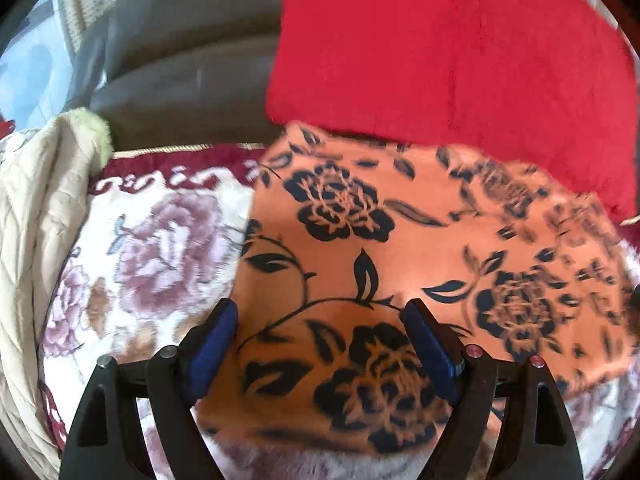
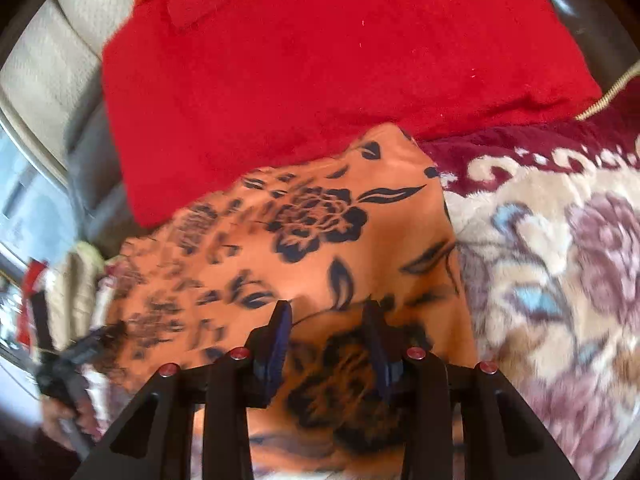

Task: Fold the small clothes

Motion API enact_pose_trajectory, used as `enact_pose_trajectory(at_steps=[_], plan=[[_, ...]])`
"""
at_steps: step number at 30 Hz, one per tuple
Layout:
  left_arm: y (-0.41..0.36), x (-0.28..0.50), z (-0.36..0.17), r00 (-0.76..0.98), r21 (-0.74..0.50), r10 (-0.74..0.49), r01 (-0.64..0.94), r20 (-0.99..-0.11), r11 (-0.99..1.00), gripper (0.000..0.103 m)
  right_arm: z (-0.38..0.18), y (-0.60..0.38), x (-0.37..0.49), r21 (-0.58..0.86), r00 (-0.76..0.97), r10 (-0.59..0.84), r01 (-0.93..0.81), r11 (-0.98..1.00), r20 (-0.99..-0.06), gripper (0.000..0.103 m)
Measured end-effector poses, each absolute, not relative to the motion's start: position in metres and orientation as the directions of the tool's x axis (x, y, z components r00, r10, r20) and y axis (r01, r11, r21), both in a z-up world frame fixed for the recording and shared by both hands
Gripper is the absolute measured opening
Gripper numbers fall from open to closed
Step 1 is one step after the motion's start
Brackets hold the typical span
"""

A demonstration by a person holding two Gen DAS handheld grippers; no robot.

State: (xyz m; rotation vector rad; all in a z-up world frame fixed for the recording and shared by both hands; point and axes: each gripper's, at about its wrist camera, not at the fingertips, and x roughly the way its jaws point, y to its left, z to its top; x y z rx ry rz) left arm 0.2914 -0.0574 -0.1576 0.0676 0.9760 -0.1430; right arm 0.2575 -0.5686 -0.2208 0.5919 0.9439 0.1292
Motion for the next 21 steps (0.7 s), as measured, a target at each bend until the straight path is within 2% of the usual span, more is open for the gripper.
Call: enact_pose_trajectory(at_steps=[1, 2, 3, 5, 7, 11, 17, 21], plan=[[-0.051, 0.285, -0.155, 0.559, -0.026, -0.101, 0.141, -0.823, 0.990, 0.085, -0.214, -0.569, 0.247, 0.560, 0.611, 0.378, 0.131, 0.818, -0.696, 0.048], [-0.048, 0.280, -0.156, 0.556, -0.032, -0.098, 0.129, -0.826, 0.991, 0.085, -0.211, -0.568, 0.241, 0.574, 0.620, 0.388, 0.125, 0.809, -0.682, 0.060], [-0.047, 0.276, -0.160, 0.541, -0.028, -0.094, 0.129, -0.836, 0.991, 0.085, -0.210, -0.565, 0.234, 0.594, 0.625, 0.401, 0.126, 0.795, -0.669, 0.065], [-0.048, 0.270, -0.171, 0.532, 0.012, -0.069, 0.147, -0.844, 0.989, 0.085, -0.213, -0.558, 0.227, 0.616, 0.607, 0.429, 0.128, 0.778, -0.668, 0.065], [-0.054, 0.268, -0.186, 0.544, 0.105, 0.008, 0.147, -0.839, 0.984, 0.089, -0.221, -0.549, 0.220, 0.584, 0.600, 0.397, 0.149, 0.798, -0.695, 0.064], [-0.058, 0.261, -0.183, 0.558, 0.093, 0.014, 0.113, -0.829, 0.989, 0.088, -0.223, -0.544, 0.220, 0.572, 0.605, 0.375, 0.165, 0.803, -0.702, 0.063], [-0.063, 0.243, -0.167, 0.648, 0.091, 0.020, 0.076, -0.761, 0.993, 0.088, -0.190, -0.538, 0.208, 0.567, 0.686, 0.355, 0.103, 0.817, -0.636, 0.063], [-0.068, 0.245, -0.176, 0.675, 0.134, 0.052, 0.070, -0.736, 0.989, 0.088, -0.213, -0.523, 0.226, 0.541, 0.611, 0.363, 0.129, 0.831, -0.703, 0.063]])
